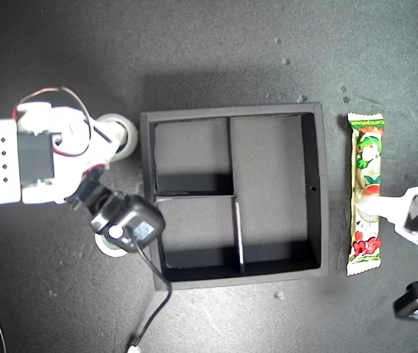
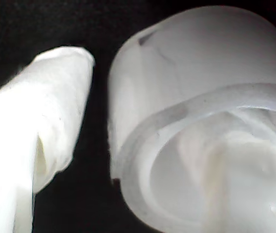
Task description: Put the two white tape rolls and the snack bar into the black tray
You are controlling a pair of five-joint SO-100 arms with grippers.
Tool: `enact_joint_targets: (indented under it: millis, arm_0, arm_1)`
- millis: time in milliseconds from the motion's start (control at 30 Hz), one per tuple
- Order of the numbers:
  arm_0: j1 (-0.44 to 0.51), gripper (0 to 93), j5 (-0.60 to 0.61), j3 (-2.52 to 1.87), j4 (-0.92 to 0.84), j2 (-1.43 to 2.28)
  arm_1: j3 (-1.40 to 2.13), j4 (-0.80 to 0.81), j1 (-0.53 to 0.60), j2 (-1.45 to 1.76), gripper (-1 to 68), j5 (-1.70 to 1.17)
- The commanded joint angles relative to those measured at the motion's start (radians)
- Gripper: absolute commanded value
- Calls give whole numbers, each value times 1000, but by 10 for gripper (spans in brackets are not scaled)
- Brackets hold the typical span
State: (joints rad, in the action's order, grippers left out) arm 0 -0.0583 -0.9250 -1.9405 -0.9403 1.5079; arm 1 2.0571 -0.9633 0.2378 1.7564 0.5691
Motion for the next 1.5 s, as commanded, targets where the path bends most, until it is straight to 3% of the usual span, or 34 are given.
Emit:
enact_joint_targets:
  millis: [0,167,400,667,1100,1267,1467]
  arm_0:
    - [-3,37,-5,17,5,5]
    - [8,13,-21,-29,5,83]
    - [34,1,-60,-140,-15,394]
    - [52,1,-61,-49,-167,525]
    - [130,1,-15,416,-331,311]
    - [150,1,-2,575,-374,175]
    - [163,1,-2,739,-379,-31]
  arm_1:
    - [-98,2,-29,-86,185,-66]
    - [-324,-92,-75,-359,170,-100]
    - [-497,-166,-77,-577,0,-94]
    - [-503,-232,-34,-575,-1,-69]
    - [-1121,-816,71,-575,-1,-117]
    - [-1310,-759,58,-577,-1,-222]
    - [-1316,-460,3,-580,-1,-336]
